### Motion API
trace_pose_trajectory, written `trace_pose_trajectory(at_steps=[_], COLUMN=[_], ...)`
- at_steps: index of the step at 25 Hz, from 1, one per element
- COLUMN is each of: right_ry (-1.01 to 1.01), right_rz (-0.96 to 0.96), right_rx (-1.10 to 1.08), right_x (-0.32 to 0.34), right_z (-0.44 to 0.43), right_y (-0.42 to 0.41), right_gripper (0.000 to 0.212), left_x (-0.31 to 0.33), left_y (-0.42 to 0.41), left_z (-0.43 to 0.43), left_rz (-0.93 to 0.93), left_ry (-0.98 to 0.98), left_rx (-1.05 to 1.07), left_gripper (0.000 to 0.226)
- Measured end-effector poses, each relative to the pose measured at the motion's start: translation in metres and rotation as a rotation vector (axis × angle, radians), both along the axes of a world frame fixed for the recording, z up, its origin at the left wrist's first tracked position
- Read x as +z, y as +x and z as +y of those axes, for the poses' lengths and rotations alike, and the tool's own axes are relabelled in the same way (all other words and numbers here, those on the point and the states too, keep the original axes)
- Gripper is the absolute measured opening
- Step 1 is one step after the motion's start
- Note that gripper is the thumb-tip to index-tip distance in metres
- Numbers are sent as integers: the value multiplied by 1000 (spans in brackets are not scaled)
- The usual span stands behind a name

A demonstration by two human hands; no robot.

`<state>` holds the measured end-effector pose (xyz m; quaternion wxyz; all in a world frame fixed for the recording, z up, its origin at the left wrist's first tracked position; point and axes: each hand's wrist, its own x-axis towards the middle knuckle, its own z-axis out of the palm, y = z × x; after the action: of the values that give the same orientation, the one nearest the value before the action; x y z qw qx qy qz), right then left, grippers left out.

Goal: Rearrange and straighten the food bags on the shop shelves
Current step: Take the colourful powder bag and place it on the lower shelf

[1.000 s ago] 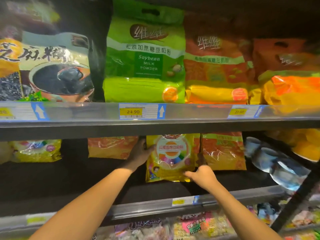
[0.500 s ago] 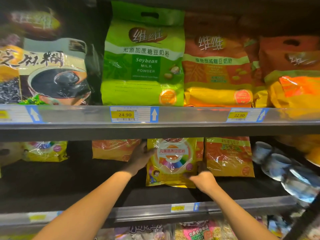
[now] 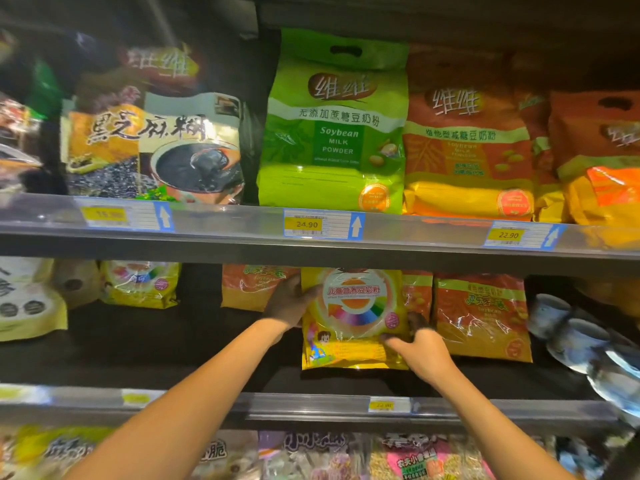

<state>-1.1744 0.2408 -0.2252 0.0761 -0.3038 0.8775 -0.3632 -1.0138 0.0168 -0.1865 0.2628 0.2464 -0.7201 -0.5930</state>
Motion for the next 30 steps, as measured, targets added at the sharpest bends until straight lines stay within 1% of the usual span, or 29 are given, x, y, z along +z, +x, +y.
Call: trace_pose_trajectory(at_steps=[2,4,7,9,11,12,14,16,19,23,25,27,30], right_ry=[-31,-30,-52,-77,-130,-160,-186,-186,-190,-181,-179,-167,-144], right_rz=[4,-20,-36,-14,-36,-54,-73,-83,-100,-140,-155,-157,-159], right_rx=[0,-3,62,118,182,208,244,270,294,333,351,363,363], right_x=[4,9,16,19,19,16,11,5,-3,-13,-18,-25,-37], right_z=[-5,-9,-20,-29,-39,-44,-55,-66,-80,-91,-94,-96,-100], right_y=[16,34,72,102,130,142,174,205,253,314,341,364,388], right_gripper=[60,49,43,38,30,32,43,47,46,44,43,40,43], left_x=[7,11,12,11,8,6,3,-4,-12,-21,-29,-32,-34], left_y=[20,39,82,116,149,164,201,239,295,364,395,420,448], left_z=[-4,-9,-16,-22,-31,-35,-47,-56,-62,-71,-74,-72,-68], left_rz=[-21,-52,-76,-77,-100,-111,-117,-94,-50,-87,-95,-94,-102], left_ry=[-1,0,-10,18,39,30,16,22,11,-31,6,58,64], left_rx=[31,54,90,115,139,148,165,176,172,226,234,230,240], left_gripper=[3,6,13,5,3,3,12,19,21,29,34,34,22])
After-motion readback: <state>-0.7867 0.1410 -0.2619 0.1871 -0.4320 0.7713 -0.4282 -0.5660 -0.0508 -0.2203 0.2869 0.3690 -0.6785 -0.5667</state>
